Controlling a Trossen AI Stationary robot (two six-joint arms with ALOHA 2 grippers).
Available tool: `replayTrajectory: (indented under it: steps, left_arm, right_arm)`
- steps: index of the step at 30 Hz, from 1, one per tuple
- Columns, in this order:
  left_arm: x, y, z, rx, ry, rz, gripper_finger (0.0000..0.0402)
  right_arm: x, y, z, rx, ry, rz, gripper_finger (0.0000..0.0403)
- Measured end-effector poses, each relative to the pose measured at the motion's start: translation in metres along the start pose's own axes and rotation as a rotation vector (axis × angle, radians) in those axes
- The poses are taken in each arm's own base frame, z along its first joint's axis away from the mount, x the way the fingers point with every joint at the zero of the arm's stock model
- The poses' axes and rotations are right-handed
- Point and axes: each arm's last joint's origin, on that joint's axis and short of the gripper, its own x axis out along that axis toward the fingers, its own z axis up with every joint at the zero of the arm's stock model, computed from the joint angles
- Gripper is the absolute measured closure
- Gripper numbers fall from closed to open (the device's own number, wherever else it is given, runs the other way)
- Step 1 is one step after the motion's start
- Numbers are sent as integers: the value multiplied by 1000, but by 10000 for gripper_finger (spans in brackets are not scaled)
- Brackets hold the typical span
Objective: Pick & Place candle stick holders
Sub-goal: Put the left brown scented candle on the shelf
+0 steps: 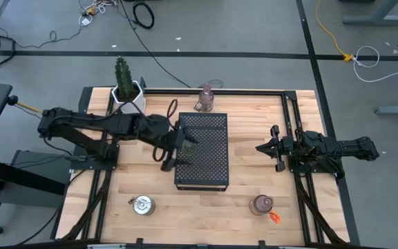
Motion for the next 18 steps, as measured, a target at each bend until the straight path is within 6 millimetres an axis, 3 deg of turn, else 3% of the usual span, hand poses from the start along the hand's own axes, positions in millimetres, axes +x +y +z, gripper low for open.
replayTrajectory:
  steps: [11, 18]
  left_arm:
    - [-8, -60, -22, 164, 293, -213, 28]
    - [-15, -94, -29, 194, 367, -300, 20]
  right_arm:
    - [0, 0, 0, 0, 0, 0, 380]
    - [0, 0, 0, 0, 0, 0, 380]
